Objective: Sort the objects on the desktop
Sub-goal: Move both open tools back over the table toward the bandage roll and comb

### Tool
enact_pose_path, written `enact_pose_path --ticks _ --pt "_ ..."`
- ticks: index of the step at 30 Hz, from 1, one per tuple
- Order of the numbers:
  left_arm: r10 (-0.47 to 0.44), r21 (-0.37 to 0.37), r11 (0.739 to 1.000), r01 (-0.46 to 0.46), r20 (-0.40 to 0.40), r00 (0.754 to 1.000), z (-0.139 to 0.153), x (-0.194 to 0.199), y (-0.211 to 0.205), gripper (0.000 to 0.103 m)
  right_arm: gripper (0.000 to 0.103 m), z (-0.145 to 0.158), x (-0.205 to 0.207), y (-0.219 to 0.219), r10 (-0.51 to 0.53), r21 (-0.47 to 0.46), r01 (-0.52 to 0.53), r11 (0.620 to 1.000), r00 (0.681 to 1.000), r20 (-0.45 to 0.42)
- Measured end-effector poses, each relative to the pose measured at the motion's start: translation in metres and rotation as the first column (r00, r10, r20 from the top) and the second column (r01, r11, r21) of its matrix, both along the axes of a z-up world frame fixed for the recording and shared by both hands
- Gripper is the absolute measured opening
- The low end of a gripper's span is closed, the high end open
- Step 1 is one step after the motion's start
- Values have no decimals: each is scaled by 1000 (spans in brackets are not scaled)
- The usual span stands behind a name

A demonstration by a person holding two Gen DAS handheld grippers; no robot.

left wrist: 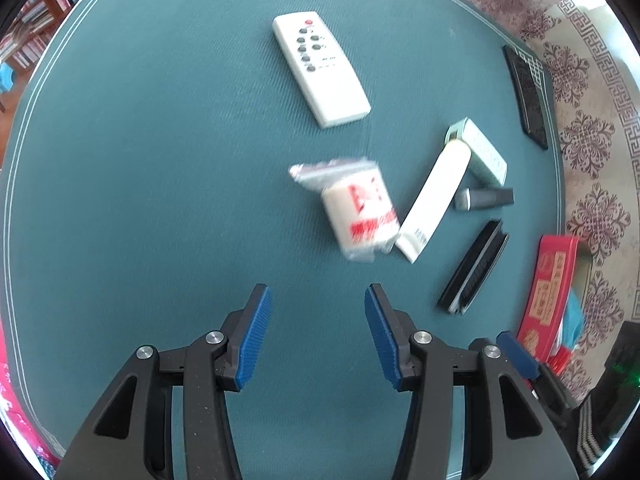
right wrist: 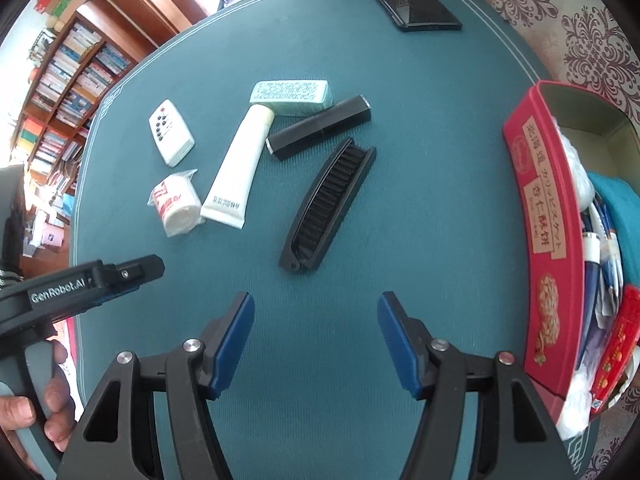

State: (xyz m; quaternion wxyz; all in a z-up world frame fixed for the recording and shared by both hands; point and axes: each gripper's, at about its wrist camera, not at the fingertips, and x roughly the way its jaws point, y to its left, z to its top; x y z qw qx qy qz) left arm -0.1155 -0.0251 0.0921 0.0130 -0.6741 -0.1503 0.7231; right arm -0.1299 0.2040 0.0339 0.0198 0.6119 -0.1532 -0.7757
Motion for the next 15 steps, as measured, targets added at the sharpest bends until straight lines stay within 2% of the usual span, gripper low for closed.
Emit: enact_pose_path --ticks 7,10,15 --pt "20 13 1000 -20 -5 1000 -3 -12 -8 52 68 -4 -17 -2 -16 13 16 1000 1000 3" --pt "23 9 1000 -23 -9 1000 -3 -15 -8 58 68 -6 -24 -4 -20 18 20 1000 1000 4" --pt "35 29 999 -34 -22 999 0 -14 -13 58 68 -9 -33 -6 -29 18 29 999 1000 7"
